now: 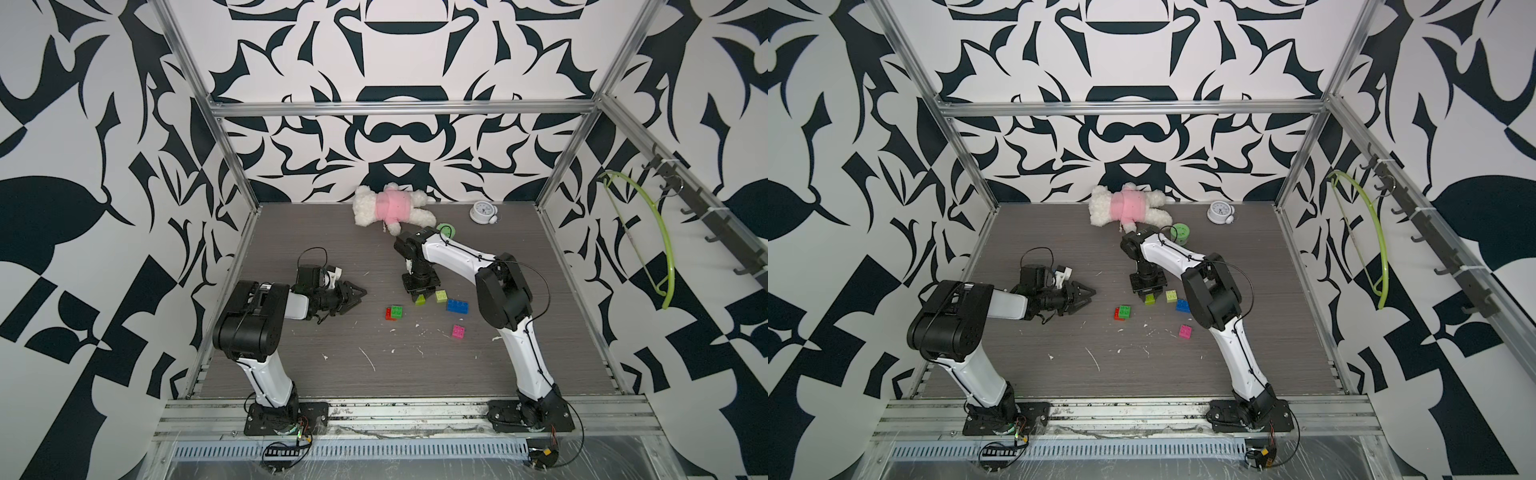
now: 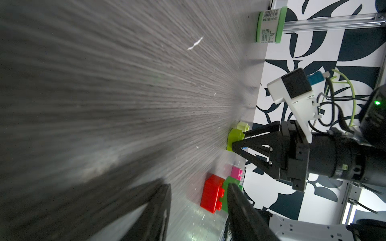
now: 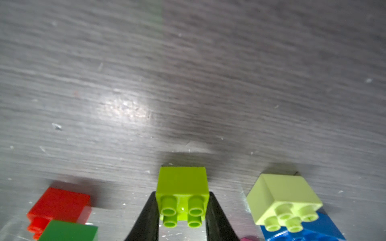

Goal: Assemble the letter y with lego
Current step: Pick up the lego brick from the center of the board.

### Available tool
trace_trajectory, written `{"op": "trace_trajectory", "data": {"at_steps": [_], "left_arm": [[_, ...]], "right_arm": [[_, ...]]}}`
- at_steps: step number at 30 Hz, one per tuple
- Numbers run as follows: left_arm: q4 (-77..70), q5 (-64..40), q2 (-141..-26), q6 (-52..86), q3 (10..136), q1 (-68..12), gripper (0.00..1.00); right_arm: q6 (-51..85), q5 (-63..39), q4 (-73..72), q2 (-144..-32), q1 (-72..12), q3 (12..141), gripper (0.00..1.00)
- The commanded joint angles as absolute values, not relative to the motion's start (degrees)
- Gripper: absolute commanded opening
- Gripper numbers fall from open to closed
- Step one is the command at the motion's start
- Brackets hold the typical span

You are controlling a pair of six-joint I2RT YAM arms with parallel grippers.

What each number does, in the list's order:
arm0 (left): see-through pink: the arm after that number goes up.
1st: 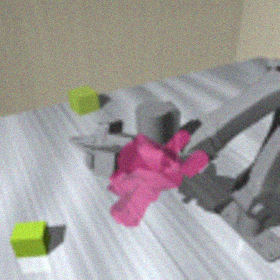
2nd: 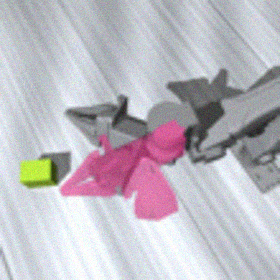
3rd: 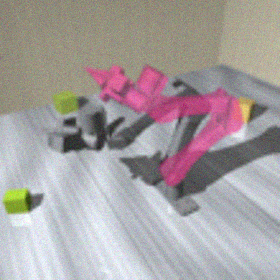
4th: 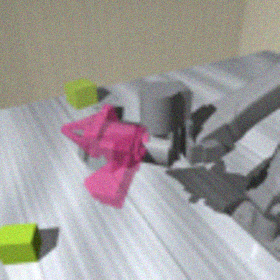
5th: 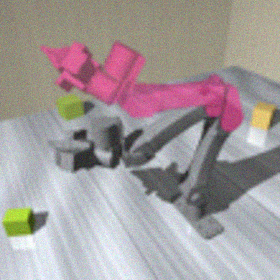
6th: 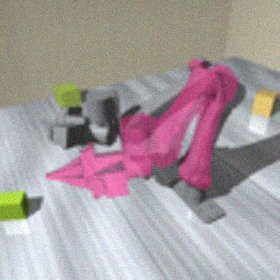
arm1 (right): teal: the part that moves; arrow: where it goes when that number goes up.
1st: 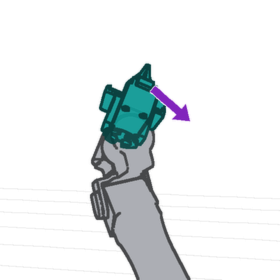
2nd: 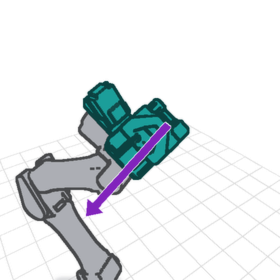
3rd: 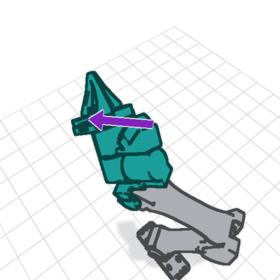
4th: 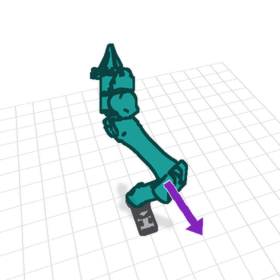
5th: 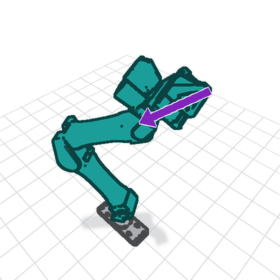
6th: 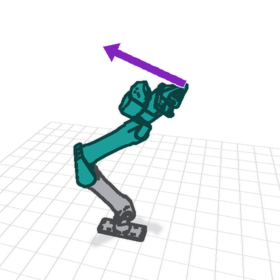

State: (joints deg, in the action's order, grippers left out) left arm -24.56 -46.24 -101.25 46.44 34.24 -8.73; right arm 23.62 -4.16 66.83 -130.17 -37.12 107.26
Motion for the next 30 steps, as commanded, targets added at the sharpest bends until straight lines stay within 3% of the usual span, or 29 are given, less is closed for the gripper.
{"op": "trace_trajectory", "data": {"at_steps": [1,8,15,30], "left_arm": [[-21.0,-45.0,-101.9,45.3,34.2,-8.6,0.49],[-24.6,-46.2,-102.6,45.9,32.8,-10.0,0.49],[-27.8,-46.9,-104.6,45.7,31.6,-11.2,0.5],[-30.7,-47.6,-106.4,45.3,31.1,-13.9,0.5]], "right_arm": [[20.9,-2.3,68.2,-127.5,-37.7,109.3,0.25],[1.2,0.9,65.5,-119.1,-40.7,106.6,0.22],[-22.6,-5.2,60.9,-112.2,-45.6,97.5,0.22],[-32.0,-2.9,64.3,-117.7,-48.9,102.1,0.16]]}}
